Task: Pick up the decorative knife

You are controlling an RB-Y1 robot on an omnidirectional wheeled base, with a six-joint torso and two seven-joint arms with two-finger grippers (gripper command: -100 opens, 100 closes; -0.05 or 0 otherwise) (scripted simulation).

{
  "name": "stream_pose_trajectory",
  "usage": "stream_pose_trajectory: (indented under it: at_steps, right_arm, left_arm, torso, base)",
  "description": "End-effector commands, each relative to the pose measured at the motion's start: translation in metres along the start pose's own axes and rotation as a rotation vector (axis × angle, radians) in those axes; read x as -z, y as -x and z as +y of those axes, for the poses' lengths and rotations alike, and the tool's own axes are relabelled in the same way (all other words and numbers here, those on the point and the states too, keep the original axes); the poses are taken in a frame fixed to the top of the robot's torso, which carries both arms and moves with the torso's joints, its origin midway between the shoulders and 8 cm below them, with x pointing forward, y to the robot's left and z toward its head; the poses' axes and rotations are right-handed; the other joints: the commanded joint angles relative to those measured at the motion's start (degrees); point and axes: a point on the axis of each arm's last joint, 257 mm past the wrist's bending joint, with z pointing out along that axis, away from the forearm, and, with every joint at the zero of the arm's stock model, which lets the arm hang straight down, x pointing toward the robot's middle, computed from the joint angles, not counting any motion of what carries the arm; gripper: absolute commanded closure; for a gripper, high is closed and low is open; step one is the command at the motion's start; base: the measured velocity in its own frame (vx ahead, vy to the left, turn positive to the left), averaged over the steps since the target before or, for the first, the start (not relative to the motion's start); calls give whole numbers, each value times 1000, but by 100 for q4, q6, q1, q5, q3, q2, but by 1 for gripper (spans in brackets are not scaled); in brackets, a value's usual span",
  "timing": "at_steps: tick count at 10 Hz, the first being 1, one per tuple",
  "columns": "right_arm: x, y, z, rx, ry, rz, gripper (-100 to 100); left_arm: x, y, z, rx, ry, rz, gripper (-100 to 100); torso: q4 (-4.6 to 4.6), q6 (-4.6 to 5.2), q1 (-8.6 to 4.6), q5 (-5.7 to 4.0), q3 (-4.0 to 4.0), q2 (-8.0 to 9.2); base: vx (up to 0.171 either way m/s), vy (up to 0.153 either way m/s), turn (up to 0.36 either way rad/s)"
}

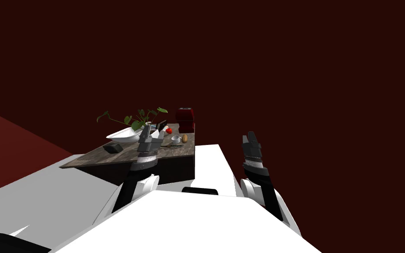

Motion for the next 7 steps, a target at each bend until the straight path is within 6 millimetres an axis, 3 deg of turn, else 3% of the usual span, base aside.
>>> stream_pose_trajectory:
  at_steps: [1, 4, 5, 7]
  right_arm:
    - [0, 0, 0, 0, 0, 0, 0]
    - [0, 0, 0, 0, 0, 0, 0]
    - [0, 0, 0, 0, 0, 0, 0]
    - [0, 0, 0, 0, 0, 0, 0]
  left_arm:
    - [-6, -6, 10, 10, 18, 26, -100]
    - [-18, -16, 40, 32, 80, 68, -100]
    - [-21, -17, 38, 34, 72, 69, -100]
    - [-30, -25, 68, 47, 136, 101, -100]
  torso:
    - [0, 0, 0, 0, 0, 0]
    - [1, 1, 4, 1, 3, 6]
    - [1, 1, 6, 2, 4, 7]
    - [1, 1, 4, 1, 3, 5]
  base:
    - [-7, 4, -15]
    - [-24, 9, -22]
    - [-19, 11, -7]
    - [-24, 8, -19]
